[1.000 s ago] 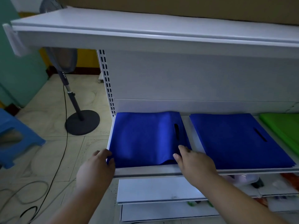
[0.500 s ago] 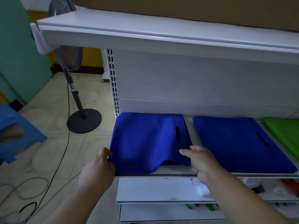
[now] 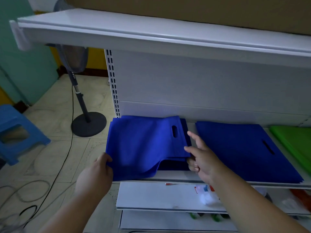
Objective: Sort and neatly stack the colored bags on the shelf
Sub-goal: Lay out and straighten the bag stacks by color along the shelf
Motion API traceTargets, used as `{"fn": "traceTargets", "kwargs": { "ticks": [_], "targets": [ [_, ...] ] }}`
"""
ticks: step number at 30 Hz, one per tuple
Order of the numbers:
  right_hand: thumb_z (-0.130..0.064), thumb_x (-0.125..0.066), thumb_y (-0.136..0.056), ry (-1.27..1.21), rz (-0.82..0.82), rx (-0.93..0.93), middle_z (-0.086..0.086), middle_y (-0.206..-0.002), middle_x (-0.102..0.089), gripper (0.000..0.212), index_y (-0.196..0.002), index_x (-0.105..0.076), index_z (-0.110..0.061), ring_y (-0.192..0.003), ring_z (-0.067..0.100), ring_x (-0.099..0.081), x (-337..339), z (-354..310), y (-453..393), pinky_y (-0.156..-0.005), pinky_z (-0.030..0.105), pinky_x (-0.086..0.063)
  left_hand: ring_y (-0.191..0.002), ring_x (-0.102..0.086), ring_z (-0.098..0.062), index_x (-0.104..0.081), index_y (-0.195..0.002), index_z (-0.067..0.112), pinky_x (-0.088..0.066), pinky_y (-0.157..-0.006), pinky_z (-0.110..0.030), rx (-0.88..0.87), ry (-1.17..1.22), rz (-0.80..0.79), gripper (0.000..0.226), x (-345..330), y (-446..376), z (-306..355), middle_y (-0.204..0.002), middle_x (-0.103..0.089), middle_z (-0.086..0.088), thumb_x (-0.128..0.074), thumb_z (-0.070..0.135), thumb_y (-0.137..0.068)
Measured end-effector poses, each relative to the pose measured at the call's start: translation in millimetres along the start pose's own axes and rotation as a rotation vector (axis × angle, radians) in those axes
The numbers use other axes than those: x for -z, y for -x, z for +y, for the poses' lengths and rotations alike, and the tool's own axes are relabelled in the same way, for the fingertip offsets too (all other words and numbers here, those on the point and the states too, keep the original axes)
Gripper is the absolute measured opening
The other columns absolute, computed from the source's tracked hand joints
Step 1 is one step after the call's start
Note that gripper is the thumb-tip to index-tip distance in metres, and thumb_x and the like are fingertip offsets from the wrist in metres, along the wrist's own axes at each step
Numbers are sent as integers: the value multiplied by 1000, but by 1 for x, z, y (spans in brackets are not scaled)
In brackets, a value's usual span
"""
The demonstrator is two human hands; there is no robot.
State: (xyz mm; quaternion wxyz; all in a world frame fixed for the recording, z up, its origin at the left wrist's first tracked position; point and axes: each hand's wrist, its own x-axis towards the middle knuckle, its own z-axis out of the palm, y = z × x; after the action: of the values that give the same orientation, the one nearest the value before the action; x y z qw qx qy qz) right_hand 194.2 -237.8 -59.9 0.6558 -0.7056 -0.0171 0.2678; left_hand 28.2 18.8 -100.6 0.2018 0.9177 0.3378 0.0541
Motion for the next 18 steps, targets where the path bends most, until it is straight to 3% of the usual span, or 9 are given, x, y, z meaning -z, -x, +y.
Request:
{"fn": "traceTargets", "kwargs": {
  "ticks": [4,6,10,12,14,16,18],
  "targets": [
    [-1,-52,-93,231,-34,141,-6,-65,-48,55,-128,-50,-43,-45,7,-30,7,3,-2,-47,21,-29,-59,-52,-9,-50,-108,25,-39,-46,-26,-5,7,57,18,-4,8,11,-89,-56,5,-42,17,-94],
    [-4,-54,-92,363,9,265,-1,-62,-35,51,-124,-54,-43,-53,10,-31,16,3,-3,-54,22,-35,-58,-50,-9,-52,-107,25,-37,-46,-25,1,1,94,18,-6,14,19,-88,-55,6,-42,16,-94],
    [-6,-54,-92,464,35,321,-6,-61,-33,46,-126,-52,-37,-55,10,-32,49,0,-7,-54,21,-36,-55,-47,-10,-55,-106,23,-30,-45,-24,27,6,216,18,-13,26,48,-83,-56,4,-43,16,-96],
    [-13,-54,-94,553,-49,186,-3,-76,-47,48,-134,-44,-37,-57,10,-43,64,3,-7,-56,23,-42,-56,-51,-13,-53,-107,26,-37,-46,-25,34,4,228,17,-16,31,62,-85,-58,3,-41,18,-97],
    [-26,-52,-96,729,-102,91,4,-106,-56,50,-142,-34,-36,-87,17,-62,73,8,-5,-73,29,-49,-57,-55,-14,-51,-107,29,-47,-48,-29,52,-3,208,17,-16,33,73,-84,-60,3,-40,20,-97],
    [-39,-48,-97,1002,-83,164,6,-121,-56,55,-147,-26,-30,-107,23,-58,77,11,-4,-85,34,-47,-59,-59,-16,-50,-106,29,-53,-52,-34,118,31,192,18,-10,34,77,-77,-60,3,-41,18,-97],
    [-44,-45,-98,1217,-57,270,7,-131,-50,59,-148,-21,-27,-108,25,-56,75,8,-3,-81,34,-46,-65,-59,-18,-53,-107,26,-52,-56,-34,210,84,165,19,-1,34,74,-78,-60,0,-43,14,-96]
  ]
}}
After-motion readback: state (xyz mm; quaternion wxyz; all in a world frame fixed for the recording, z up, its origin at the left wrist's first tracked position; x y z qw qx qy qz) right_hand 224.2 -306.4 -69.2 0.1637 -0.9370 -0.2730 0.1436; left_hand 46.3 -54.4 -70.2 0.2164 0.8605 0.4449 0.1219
